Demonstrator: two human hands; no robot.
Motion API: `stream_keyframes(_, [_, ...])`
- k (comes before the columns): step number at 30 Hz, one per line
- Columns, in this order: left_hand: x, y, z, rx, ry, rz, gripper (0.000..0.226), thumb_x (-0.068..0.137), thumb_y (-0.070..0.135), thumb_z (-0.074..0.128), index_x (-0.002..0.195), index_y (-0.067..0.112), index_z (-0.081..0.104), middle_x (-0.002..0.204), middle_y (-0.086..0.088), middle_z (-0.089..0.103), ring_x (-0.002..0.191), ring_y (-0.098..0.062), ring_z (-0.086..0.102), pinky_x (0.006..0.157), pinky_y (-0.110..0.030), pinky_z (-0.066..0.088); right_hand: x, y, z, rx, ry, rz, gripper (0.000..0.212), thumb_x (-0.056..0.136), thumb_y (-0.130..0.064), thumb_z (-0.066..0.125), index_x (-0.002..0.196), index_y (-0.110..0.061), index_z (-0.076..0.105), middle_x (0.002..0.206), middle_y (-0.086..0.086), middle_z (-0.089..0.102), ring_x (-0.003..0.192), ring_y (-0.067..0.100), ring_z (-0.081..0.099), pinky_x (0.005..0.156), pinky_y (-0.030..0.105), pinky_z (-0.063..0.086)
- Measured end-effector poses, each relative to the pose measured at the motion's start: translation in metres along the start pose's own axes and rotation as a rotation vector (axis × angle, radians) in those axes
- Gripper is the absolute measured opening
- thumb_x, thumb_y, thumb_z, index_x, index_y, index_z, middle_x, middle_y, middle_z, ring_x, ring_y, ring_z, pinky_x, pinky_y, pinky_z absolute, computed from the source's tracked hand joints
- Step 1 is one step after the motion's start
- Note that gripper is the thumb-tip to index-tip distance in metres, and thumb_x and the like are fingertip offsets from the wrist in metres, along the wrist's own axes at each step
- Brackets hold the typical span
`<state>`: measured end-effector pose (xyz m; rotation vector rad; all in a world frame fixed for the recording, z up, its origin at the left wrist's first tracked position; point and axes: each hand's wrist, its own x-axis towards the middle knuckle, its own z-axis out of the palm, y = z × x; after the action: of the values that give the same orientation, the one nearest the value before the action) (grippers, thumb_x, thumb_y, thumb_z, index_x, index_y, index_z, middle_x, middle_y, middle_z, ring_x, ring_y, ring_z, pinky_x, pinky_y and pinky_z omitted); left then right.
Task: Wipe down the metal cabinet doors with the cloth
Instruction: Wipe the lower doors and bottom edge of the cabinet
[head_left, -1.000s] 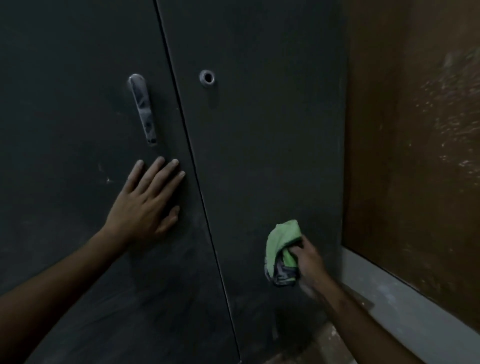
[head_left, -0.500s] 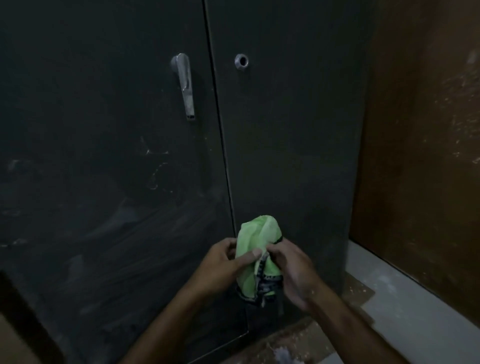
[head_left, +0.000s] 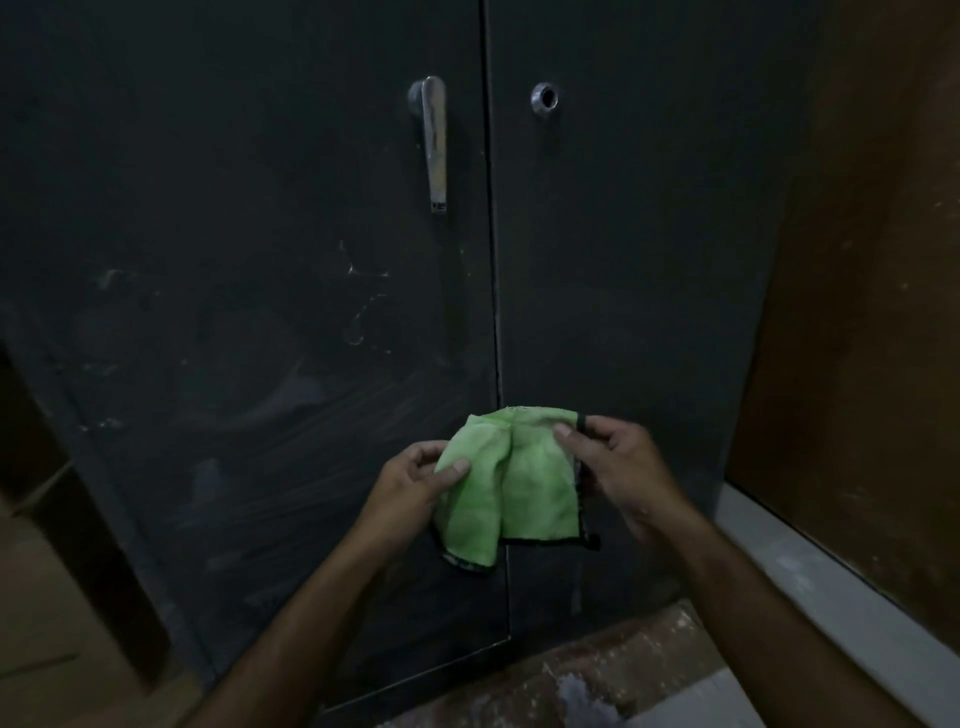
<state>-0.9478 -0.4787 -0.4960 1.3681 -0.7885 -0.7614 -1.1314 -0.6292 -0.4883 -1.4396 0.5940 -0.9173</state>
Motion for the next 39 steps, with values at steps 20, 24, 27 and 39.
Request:
stream_keyframes(20, [0.032,-0.013,-0.013,0.262,-0.371,-0.25,0.055,0.083,0.047,0.078,0.127,0.015,0.071,0.123,-0.006,0.076,0.113,-0.023,0.073,0.097,-0.037,0.058,0.035,-0.057,-0.011,-0.131,-0.344,-0.023,0.027,0.103,-0.029,0.06,0.116,-0.008,0.07,0.102,0.008,0.073,0.091,0.022,0.069,0.078,0.034,0.058])
stream_keyframes(24, [0.037,-0.012,0.016,0.229,-0.513,-0.139,0.041,0.095,0.023,0.072,0.134,0.011,0.067,0.131,-0.003,0.073,0.124,-0.019,0.069,0.108,-0.035,0.054,0.042,-0.069,-0.006,-0.272,-0.549,0.03,0.029,0.102,-0.033,0.06,0.115,-0.008,0.07,0.105,0.01,0.074,0.093,0.025,0.071,0.079,0.034,0.059])
stream_keyframes(27, [0.042,-0.016,0.027,0.193,-0.542,-0.041,0.031,0.1,0.004,0.063,0.13,0.003,0.067,0.129,-0.009,0.074,0.122,-0.023,0.069,0.101,-0.029,0.055,0.051,-0.07,-0.013,-0.311,-0.51,0.025,0.036,0.101,-0.034,0.062,0.116,-0.001,0.068,0.101,0.011,0.072,0.088,0.024,0.069,0.075,0.033,0.057])
stream_keyframes(39, [0.043,-0.008,0.028,0.153,-0.408,-0.046,0.025,0.1,0.015,0.065,0.119,0.001,0.072,0.109,-0.013,0.078,0.095,-0.02,0.075,0.079,-0.027,0.059,0.044,0.024,-0.047,-0.759,-0.116,0.053,0.041,0.091,-0.052,0.07,0.105,-0.013,0.07,0.097,0.002,0.071,0.082,0.014,0.068,0.07,0.029,0.055])
